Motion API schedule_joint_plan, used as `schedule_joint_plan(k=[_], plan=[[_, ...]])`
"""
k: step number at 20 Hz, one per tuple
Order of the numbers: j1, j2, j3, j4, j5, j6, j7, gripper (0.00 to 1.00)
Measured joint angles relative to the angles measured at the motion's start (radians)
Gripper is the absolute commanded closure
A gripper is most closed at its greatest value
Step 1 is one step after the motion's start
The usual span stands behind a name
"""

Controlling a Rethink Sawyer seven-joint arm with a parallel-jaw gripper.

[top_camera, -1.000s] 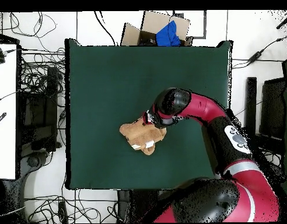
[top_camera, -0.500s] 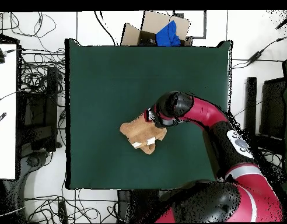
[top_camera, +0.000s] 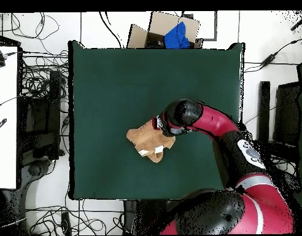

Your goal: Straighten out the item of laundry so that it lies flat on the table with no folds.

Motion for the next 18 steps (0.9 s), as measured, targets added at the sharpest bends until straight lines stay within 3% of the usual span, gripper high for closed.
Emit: schedule_joint_plan(k=[10, 18], plan=[[0.185, -0.075, -0.161, -0.013, 0.027, 0.005, 0.093, 1.0], [0.279, -0.108, -0.244, -0.052, 0.05, 0.072, 0.186, 1.0]])
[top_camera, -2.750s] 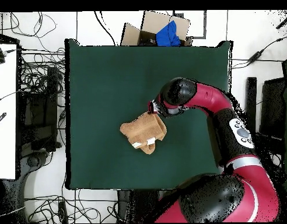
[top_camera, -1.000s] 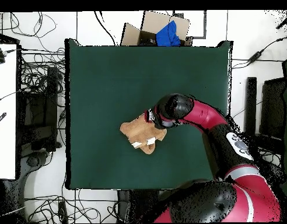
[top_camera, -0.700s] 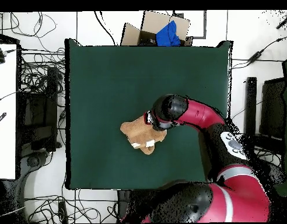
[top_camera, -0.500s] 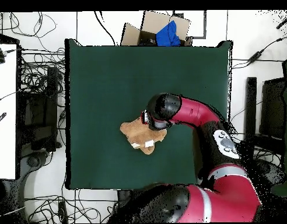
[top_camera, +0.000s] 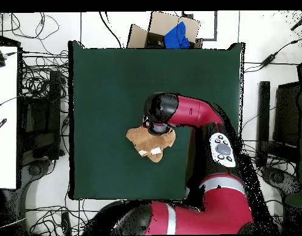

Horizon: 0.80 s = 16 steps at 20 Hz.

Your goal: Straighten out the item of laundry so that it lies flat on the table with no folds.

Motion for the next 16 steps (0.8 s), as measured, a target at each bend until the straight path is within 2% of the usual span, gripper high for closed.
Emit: schedule_joint_plan(k=[4, 16], plan=[[0.026, -0.02, -0.035, -0.02, 0.018, 0.064, 0.038, 1.0], [0.067, -0.075, -0.123, -0.083, 0.024, 0.136, 0.053, 1.0]])
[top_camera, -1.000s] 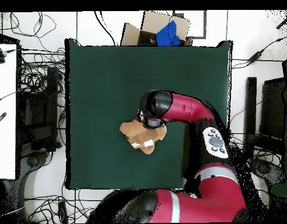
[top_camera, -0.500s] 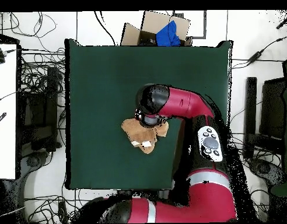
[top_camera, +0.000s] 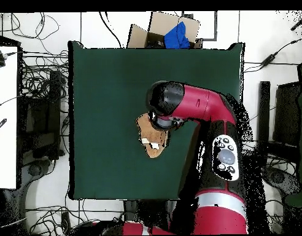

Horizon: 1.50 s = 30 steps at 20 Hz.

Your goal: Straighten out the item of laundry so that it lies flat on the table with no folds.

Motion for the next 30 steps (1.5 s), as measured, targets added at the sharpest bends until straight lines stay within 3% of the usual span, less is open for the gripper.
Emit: schedule_joint_plan(k=[12, 30], plan=[[0.069, -0.056, -0.098, -0.066, 0.02, 0.103, 0.061, 1.0], [0.144, -0.067, -0.201, -0.192, 0.03, 0.32, 0.175, 1.0]])
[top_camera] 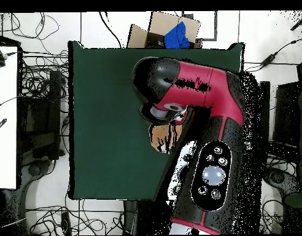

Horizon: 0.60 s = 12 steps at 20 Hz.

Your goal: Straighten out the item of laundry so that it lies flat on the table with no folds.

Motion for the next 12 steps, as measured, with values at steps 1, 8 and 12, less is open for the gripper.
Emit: schedule_joint_plan(k=[1, 8, 12], plan=[[0.005, -0.001, -0.01, -0.009, 0.0, 0.021, 0.011, 1.0], [0.028, -0.006, -0.046, -0.049, 0.0, 0.11, 0.05, 1.0], [0.027, -0.005, -0.058, -0.078, 0.0, 0.145, 0.059, 1.0]])
